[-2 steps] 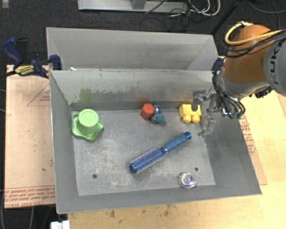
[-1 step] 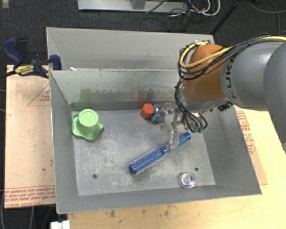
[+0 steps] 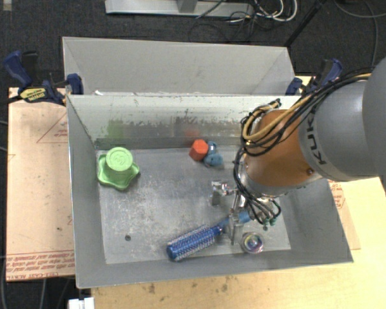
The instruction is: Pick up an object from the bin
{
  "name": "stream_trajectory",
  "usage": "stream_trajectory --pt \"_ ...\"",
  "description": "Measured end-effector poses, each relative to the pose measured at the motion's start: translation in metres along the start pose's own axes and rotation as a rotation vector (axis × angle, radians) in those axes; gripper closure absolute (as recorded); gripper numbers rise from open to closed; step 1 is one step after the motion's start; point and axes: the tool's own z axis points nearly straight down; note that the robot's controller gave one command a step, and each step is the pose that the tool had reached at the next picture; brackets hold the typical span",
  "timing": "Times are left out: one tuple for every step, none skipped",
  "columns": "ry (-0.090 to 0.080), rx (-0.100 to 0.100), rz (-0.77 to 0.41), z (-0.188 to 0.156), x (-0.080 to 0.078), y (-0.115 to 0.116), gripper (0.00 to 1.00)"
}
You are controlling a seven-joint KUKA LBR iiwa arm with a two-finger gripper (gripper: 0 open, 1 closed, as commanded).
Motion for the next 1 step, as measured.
stream_trajectory --pt "-0.01 -0.001 -0.003 -0.0015 -0.0036 0.0008 1.0"
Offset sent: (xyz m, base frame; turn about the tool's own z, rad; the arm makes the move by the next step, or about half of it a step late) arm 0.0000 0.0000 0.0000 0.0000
